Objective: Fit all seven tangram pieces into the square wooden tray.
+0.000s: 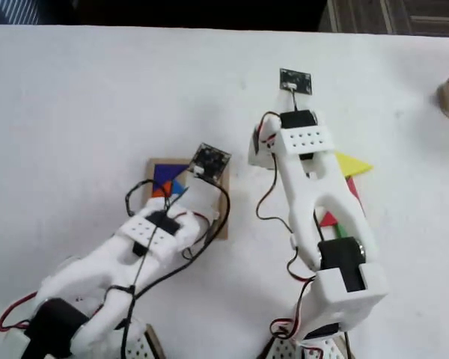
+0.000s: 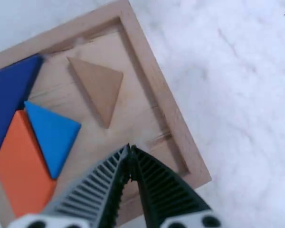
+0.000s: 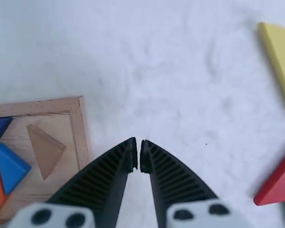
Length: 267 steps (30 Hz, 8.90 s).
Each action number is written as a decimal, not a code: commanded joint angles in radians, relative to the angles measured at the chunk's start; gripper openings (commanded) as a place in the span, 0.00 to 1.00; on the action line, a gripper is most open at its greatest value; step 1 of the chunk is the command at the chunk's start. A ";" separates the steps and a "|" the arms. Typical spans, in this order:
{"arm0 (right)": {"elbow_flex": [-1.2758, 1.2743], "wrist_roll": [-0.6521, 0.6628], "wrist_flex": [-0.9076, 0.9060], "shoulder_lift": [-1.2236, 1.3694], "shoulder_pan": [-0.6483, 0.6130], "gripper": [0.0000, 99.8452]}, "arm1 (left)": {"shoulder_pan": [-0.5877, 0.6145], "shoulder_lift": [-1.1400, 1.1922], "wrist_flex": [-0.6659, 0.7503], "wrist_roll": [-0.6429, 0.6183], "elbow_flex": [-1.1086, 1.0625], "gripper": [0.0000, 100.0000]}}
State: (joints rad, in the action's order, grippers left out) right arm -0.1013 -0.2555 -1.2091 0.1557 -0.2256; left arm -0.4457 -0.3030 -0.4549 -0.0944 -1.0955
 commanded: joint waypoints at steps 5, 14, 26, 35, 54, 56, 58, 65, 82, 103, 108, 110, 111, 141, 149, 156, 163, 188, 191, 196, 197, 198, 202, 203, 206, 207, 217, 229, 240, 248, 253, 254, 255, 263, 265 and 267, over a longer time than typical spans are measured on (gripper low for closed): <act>0.035 0.006 -0.045 -0.015 -0.021 0.02 | 0.101 0.104 -0.003 0.002 0.147 0.02; 0.035 0.006 -0.045 -0.013 -0.021 0.02 | 0.148 0.142 0.017 0.003 0.180 0.02; 0.034 0.012 -0.045 -0.021 -0.015 0.02 | 0.183 0.091 0.011 0.003 0.170 0.02; 0.040 0.014 -0.042 -0.022 -0.015 0.02 | 0.099 -0.191 0.089 0.005 -0.044 0.02; 0.041 0.014 -0.039 -0.022 -0.015 0.02 | 0.064 0.243 0.009 -0.132 0.270 0.02; 0.041 0.014 -0.039 -0.022 -0.015 0.02 | 0.077 0.251 0.009 -0.132 0.279 0.02; 0.041 0.014 -0.039 -0.022 -0.015 0.02 | 0.096 0.254 0.009 -0.132 0.284 0.02; 0.041 0.014 -0.039 -0.021 -0.015 0.02 | 0.171 0.259 0.017 -0.132 0.302 0.02; 0.041 0.015 -0.038 -0.022 -0.015 0.02 | 0.200 0.295 0.118 -0.132 0.311 0.02; 0.041 0.015 -0.038 -0.022 -0.013 0.02 | 0.203 0.446 0.038 -0.132 0.548 0.02; 0.061 0.017 -0.039 -0.018 -0.013 0.02 | 0.202 0.326 0.014 -0.126 0.497 0.02; 0.068 0.052 -0.038 -0.015 -0.012 0.02 | 0.182 0.271 0.012 -0.126 0.443 0.02; 0.068 0.063 -0.038 -0.015 -0.012 0.02 | 0.170 0.245 0.012 -0.126 0.420 0.02; -0.077 0.074 0.312 0.094 -0.366 0.02 | 0.708 0.288 0.146 -0.132 0.470 0.02; -0.069 0.075 0.406 0.171 -0.409 0.02 | 0.734 0.364 0.121 -0.132 0.543 0.02; -0.025 0.078 0.400 0.234 -0.493 0.02 | 0.733 0.364 0.118 -0.132 0.543 0.02; -0.029 0.078 0.395 0.194 -0.487 0.02 | 0.731 0.367 0.118 -0.132 0.543 0.02; -0.282 0.068 0.387 0.039 -0.558 0.02 | 0.722 0.366 0.117 -0.130 0.539 0.02; -0.209 0.068 0.371 0.084 -0.561 0.02 | 0.722 0.366 0.117 -0.130 0.540 0.02; -0.161 0.068 0.374 0.119 -0.561 0.02 | 0.720 0.366 0.117 -0.130 0.540 0.02; -0.161 0.068 0.377 0.119 -0.561 0.02 | 0.720 0.366 0.117 -0.130 0.540 0.02; -0.160 0.069 0.377 0.116 -0.561 0.02 | 0.720 0.366 0.117 -0.130 0.540 0.02; -0.166 0.075 0.364 0.087 -0.559 0.02 | 0.720 0.366 0.117 -0.130 0.542 0.02; -0.166 0.077 0.340 0.074 -0.561 0.02 | 0.720 0.366 0.117 -0.130 0.542 0.02; -0.160 0.078 0.206 0.004 -0.561 0.02 | 0.720 0.366 0.117 -0.129 0.542 0.02; -0.161 0.078 0.156 -0.038 -0.556 0.02 | 0.720 0.366 0.117 -0.129 0.542 0.02; -0.203 0.259 -0.085 -0.421 -0.067 0.02 | 0.720 0.366 0.117 -0.126 0.542 0.02; -0.519 0.655 -0.174 -0.524 0.326 0.13 | 0.707 0.364 0.117 -0.124 0.539 0.02; -0.744 0.686 0.024 -0.690 0.527 0.17 | 0.707 0.364 0.117 -0.124 0.535 0.02; -0.744 0.713 0.099 -0.542 0.535 0.26 | 0.707 0.364 0.115 -0.124 0.535 0.02; -0.744 0.715 0.265 -0.406 0.570 0.25 | 0.707 0.364 0.115 -0.124 0.535 0.02; -0.744 0.715 0.297 -0.378 0.572 0.25 | 0.707 0.364 0.109 -0.124 0.535 0.02; -0.740 0.717 0.315 -0.355 0.568 0.25 | 0.707 0.364 0.095 -0.124 0.540 0.02; -0.694 0.717 0.315 -0.317 0.524 0.25 | 0.707 0.364 0.089 -0.124 0.543 0.02; -0.695 0.717 0.315 -0.317 0.516 0.25 | 0.707 0.364 0.089 -0.124 0.543 0.02; -0.695 0.718 0.315 -0.317 0.518 0.21 | 0.707 0.364 0.089 -0.124 0.542 0.02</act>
State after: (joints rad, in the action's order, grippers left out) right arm -0.8347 0.4519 -0.9083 -0.1527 0.3069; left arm 0.2785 0.0667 -0.3629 -0.2171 -0.6045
